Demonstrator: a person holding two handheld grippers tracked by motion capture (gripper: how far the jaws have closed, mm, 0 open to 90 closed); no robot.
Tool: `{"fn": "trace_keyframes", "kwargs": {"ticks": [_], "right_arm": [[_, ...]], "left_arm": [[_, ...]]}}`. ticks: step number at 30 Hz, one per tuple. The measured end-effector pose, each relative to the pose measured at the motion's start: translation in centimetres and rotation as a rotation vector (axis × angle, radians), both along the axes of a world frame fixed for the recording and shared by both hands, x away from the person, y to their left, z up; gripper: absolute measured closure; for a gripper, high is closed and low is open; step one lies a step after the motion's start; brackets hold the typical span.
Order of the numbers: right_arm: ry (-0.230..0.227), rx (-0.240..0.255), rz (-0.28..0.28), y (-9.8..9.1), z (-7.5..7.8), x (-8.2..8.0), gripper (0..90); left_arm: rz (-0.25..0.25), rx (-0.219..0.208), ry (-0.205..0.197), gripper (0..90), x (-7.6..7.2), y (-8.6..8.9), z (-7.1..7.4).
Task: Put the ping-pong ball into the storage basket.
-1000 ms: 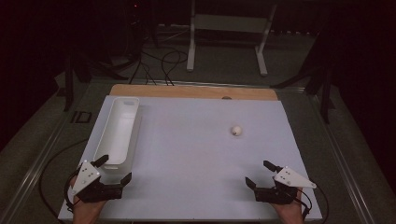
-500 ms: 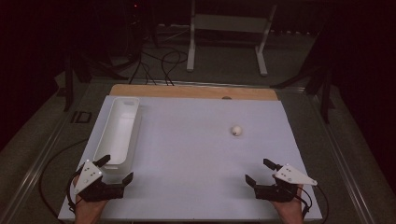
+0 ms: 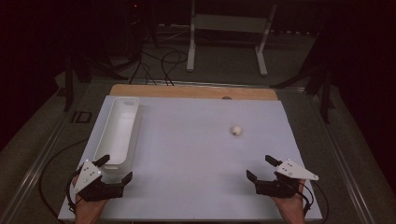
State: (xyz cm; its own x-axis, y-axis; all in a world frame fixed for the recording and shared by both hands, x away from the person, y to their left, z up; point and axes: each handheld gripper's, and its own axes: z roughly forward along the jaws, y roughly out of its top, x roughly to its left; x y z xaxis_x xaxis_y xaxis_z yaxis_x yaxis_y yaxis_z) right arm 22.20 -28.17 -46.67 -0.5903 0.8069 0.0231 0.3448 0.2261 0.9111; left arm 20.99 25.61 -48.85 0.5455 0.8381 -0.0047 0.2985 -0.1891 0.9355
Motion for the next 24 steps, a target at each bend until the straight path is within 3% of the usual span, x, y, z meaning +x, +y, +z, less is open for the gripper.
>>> {"fn": "trace_keyframes", "kwargs": {"ticks": [13, 19, 24], "right_arm": [[0.004, -0.032, -0.006, 0.6, 1.8, 1.2, 8.4], [0.033, -0.071, -0.021, 1.2, 2.9, 2.4, 8.2], [0.05, -0.073, -0.021, 1.3, 3.4, 3.0, 8.2]], "left_arm": [[-0.002, 0.002, -0.002, 0.0, 0.0, -0.1, -0.1], [-0.003, 0.002, -0.004, 0.0, 0.1, -0.1, -0.1], [-0.002, 0.005, -0.006, 0.0, 0.1, -0.1, -0.2]]}}
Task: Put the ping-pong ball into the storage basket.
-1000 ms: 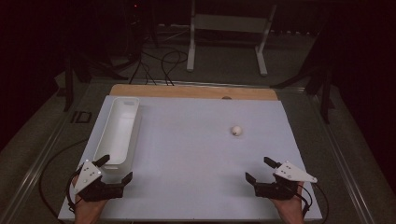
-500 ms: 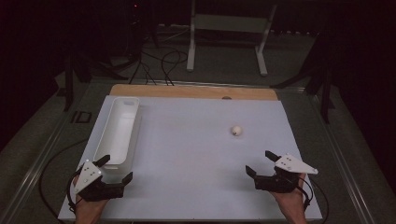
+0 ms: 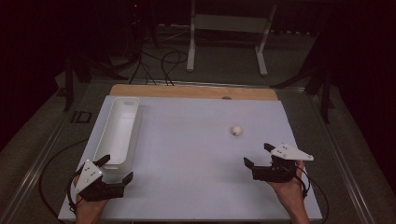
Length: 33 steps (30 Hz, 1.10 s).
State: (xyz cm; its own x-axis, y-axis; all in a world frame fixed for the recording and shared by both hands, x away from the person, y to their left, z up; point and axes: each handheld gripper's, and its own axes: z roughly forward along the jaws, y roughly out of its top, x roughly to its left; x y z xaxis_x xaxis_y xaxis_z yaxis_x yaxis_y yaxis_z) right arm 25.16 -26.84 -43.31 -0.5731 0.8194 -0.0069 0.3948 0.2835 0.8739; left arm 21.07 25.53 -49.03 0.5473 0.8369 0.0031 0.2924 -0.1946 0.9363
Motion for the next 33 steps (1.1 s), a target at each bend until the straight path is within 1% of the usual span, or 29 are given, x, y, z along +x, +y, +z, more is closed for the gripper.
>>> {"fn": "trace_keyframes", "kwargs": {"ticks": [2, 7, 18, 33], "right_arm": [[-0.001, -0.006, -0.006, 0.1, 0.2, 0.3, 8.2], [0.015, -0.021, -0.022, 0.3, 0.9, 1.1, 8.2], [0.042, -0.029, -0.027, 0.7, 1.5, 2.3, 8.2], [0.08, -0.069, -0.039, 1.0, 2.8, 4.6, 8.2]], "left_arm": [[0.003, 0.004, -0.002, 0.0, 0.0, 0.0, 0.0], [0.006, 0.004, -0.005, 0.0, 0.1, -0.1, -0.1], [0.007, 0.004, -0.009, 0.0, 0.2, 0.0, -0.2], [0.007, 0.008, -0.009, 0.0, 0.2, 0.0, -0.2]]}}
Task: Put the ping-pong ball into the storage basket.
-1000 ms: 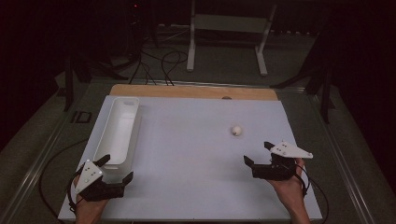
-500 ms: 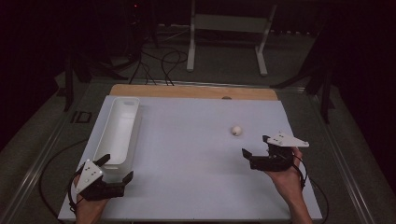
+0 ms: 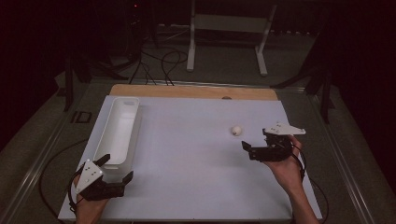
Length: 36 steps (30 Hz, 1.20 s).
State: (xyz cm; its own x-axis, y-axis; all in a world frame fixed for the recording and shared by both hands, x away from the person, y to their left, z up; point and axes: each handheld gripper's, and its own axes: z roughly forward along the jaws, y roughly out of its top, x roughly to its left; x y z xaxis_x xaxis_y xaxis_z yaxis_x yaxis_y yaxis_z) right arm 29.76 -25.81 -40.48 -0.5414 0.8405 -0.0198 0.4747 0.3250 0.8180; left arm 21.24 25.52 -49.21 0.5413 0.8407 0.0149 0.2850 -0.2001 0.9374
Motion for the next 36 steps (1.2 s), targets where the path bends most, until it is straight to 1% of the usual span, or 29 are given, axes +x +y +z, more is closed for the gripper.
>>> {"fn": "trace_keyframes", "kwargs": {"ticks": [5, 6, 13, 14, 19, 27, 29, 33, 36], "right_arm": [[0.005, -0.008, -0.001, 0.0, 0.3, 0.7, 8.2], [0.014, -0.004, -0.002, -0.1, 0.3, 1.2, 8.2], [0.026, 0.002, -0.003, -0.1, 0.5, 2.2, 8.2], [0.029, -0.005, -0.004, -0.1, 0.5, 2.5, 8.2], [0.04, -0.015, -0.011, 0.0, 0.5, 3.2, 8.2], [0.03, -0.024, -0.007, 0.3, 0.8, 4.1, 8.2], [0.028, -0.037, -0.008, 0.3, 0.8, 4.6, 8.2], [0.033, -0.038, -0.01, 0.4, 0.7, 5.2, 8.2], [0.04, -0.049, -0.015, 0.4, 0.5, 6.1, 8.3]], "left_arm": [[0.0, 0.0, 0.0, 0.1, 0.0, 0.0, 0.0], [0.0, 0.0, 0.0, 0.2, 0.0, 0.0, 0.0], [-0.001, 0.0, -0.001, 0.3, 0.0, 0.0, 0.0], [-0.001, 0.0, -0.001, 0.3, 0.0, 0.0, 0.0], [-0.001, -0.001, -0.001, 0.3, 0.0, 0.0, 0.0], [-0.001, -0.001, -0.001, 0.3, 0.0, 0.0, 0.0], [-0.002, 0.001, -0.002, 0.3, 0.0, 0.0, 0.0], [-0.002, 0.001, -0.001, 0.3, 0.0, 0.0, 0.0], [-0.002, 0.004, -0.001, 0.3, 0.0, 0.0, 0.0]]}}
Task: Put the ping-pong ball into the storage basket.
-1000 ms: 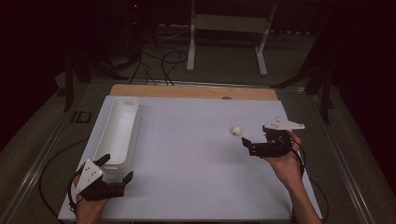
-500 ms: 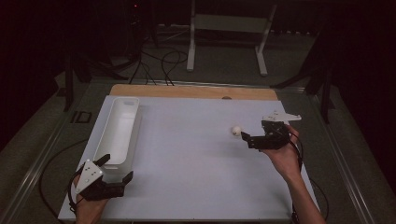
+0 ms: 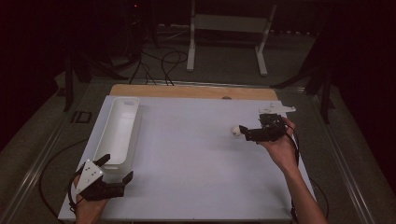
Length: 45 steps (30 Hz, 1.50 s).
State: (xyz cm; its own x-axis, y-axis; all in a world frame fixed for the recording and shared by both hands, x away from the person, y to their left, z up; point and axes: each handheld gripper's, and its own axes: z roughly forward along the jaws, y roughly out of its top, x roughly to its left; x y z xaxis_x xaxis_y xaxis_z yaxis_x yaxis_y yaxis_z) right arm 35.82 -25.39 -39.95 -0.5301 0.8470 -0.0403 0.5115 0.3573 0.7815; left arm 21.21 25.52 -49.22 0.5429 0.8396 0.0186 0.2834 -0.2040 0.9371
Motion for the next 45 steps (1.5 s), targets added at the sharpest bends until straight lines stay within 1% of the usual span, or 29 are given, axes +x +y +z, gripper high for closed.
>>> {"fn": "trace_keyframes", "kwargs": {"ticks": [3, 4, 11, 15, 18, 22, 29, 35, 38, 45], "right_arm": [[0.009, -0.006, -0.004, -0.1, -0.2, 0.4, 8.2], [0.02, -0.01, -0.007, -0.1, -0.4, 0.8, 8.3], [0.055, -0.025, -0.015, -0.1, -1.1, 1.9, 8.3], [0.068, -0.031, -0.019, 0.1, -1.2, 2.4, 8.2], [0.077, -0.035, -0.022, 0.4, -1.1, 3.1, 8.2], [0.093, -0.052, -0.018, 0.6, -1.3, 3.7, 8.2], [0.119, -0.076, -0.014, 1.1, -1.4, 4.6, 8.3], [0.148, -0.098, -0.017, 1.2, -1.9, 5.3, 8.2], [0.158, -0.117, -0.012, 1.2, -2.1, 5.7, 8.2], [0.195, -0.128, -0.012, 1.3, -2.7, 6.5, 8.3]], "left_arm": [[0.0, 0.001, 0.0, 0.3, 0.0, 0.0, 0.0], [0.0, 0.002, -0.001, 0.3, 0.0, 0.0, 0.0], [0.0, 0.003, -0.002, 0.3, 0.0, 0.0, 0.0], [0.0, 0.002, -0.002, 0.3, 0.0, 0.0, 0.0], [-0.001, 0.002, -0.001, 0.3, 0.0, 0.0, 0.0], [-0.002, 0.003, -0.002, 0.3, 0.0, 0.0, 0.0], [-0.003, 0.003, -0.001, 0.3, 0.0, 0.0, 0.0], [-0.003, 0.002, 0.0, 0.3, 0.0, 0.0, 0.0], [-0.003, 0.002, 0.0, 0.3, 0.0, 0.0, 0.0], [-0.002, 0.006, -0.002, 0.3, 0.0, 0.0, 0.0]]}}
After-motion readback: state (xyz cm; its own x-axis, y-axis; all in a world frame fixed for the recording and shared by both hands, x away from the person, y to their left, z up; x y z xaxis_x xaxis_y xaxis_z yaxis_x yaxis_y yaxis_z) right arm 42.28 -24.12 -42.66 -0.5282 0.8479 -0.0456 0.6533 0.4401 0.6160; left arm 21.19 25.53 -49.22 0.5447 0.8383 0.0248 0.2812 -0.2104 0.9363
